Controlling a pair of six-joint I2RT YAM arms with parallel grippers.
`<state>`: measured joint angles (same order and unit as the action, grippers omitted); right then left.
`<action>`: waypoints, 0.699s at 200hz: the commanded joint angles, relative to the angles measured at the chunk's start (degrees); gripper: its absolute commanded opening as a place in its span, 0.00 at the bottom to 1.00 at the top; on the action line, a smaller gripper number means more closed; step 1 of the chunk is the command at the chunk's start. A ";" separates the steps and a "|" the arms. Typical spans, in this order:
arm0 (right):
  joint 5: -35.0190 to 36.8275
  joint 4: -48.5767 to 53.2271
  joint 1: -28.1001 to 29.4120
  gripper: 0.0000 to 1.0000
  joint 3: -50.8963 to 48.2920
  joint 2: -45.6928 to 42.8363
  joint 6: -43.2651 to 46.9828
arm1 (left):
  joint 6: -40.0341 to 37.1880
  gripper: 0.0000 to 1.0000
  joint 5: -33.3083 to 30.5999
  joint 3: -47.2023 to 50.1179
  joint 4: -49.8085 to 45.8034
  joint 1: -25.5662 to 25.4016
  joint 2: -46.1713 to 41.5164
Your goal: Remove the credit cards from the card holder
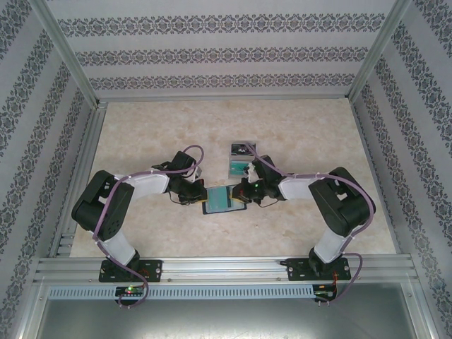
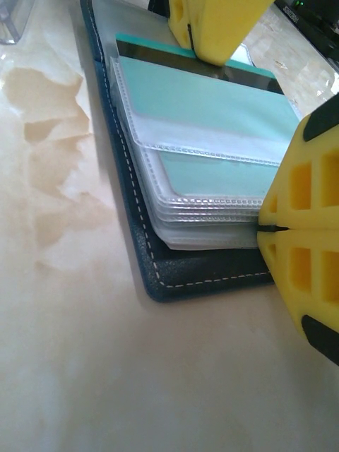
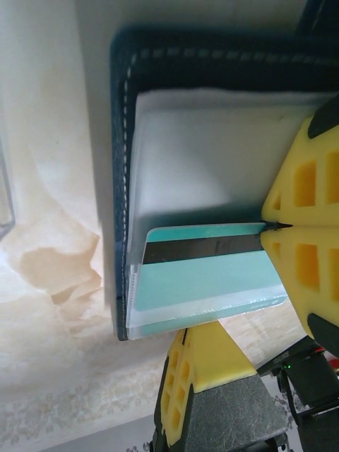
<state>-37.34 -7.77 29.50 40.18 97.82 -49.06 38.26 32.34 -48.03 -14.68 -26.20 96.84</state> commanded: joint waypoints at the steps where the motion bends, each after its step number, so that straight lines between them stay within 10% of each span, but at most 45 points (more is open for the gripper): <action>1: 0.34 3.20 -1.67 0.00 -1.72 -2.15 2.56 | -1.37 0.06 -2.54 0.48 -4.39 -0.55 1.68; 140: 6.07 34.34 -6.34 0.00 5.74 -28.41 20.71 | -2.75 0.06 -2.41 -0.85 -5.12 -0.51 0.71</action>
<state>-36.32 15.00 23.00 39.83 72.79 -37.32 37.39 32.29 -48.29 -15.11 -26.20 96.84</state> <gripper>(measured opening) 0.058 0.057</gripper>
